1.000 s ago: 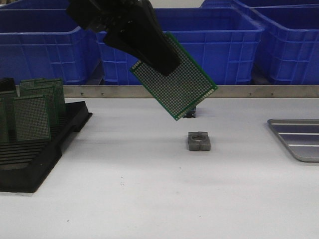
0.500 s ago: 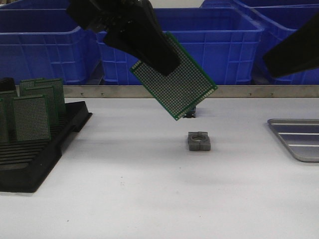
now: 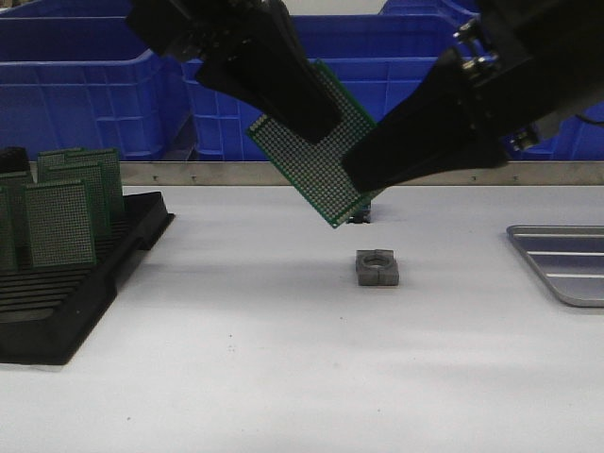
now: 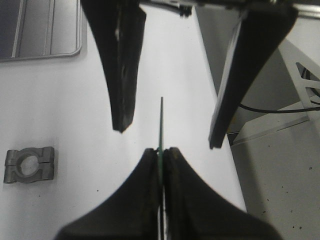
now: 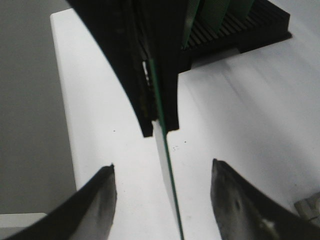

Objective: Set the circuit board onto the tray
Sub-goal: 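Grasp the board's edge with the right gripper beside the left gripper, then release the left gripper and carry the board to the steel tray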

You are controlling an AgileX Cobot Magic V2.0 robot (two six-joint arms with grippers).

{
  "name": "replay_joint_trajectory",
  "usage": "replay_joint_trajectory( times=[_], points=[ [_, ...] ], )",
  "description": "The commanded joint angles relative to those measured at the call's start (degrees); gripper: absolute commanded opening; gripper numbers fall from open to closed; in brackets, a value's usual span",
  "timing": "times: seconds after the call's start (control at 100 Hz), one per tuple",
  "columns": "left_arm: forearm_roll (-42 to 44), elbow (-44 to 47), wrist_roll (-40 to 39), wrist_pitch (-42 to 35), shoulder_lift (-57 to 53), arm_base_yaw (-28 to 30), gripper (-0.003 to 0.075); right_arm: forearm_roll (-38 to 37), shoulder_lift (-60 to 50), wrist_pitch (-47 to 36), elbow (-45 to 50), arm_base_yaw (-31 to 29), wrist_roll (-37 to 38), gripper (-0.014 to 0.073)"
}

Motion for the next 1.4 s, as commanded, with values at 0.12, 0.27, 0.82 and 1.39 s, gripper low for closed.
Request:
replay_joint_trajectory(
  times=[0.12,0.27,0.82,1.39],
  points=[
    [-4.1,-1.7,-0.4,0.1,-2.4,-0.4,-0.0020,3.2,1.5,1.6,-3.0,1.1,-0.7,0.0212],
    [-4.1,-1.7,-0.4,0.1,-2.4,-0.4,-0.0019,3.2,1.5,1.3,-3.0,1.1,-0.7,-0.0024],
    [-3.8,-3.4,-0.5,-1.9,-2.4,1.8,0.0566,2.4,1.5,1.6,-2.9,-1.7,15.4,-0.0062],
    [-3.7,-4.4,-0.5,-3.0,-2.4,4.4,0.0566,-4.5,11.4,-0.8,-4.4,-34.8,34.8,-0.0062]
  ],
)
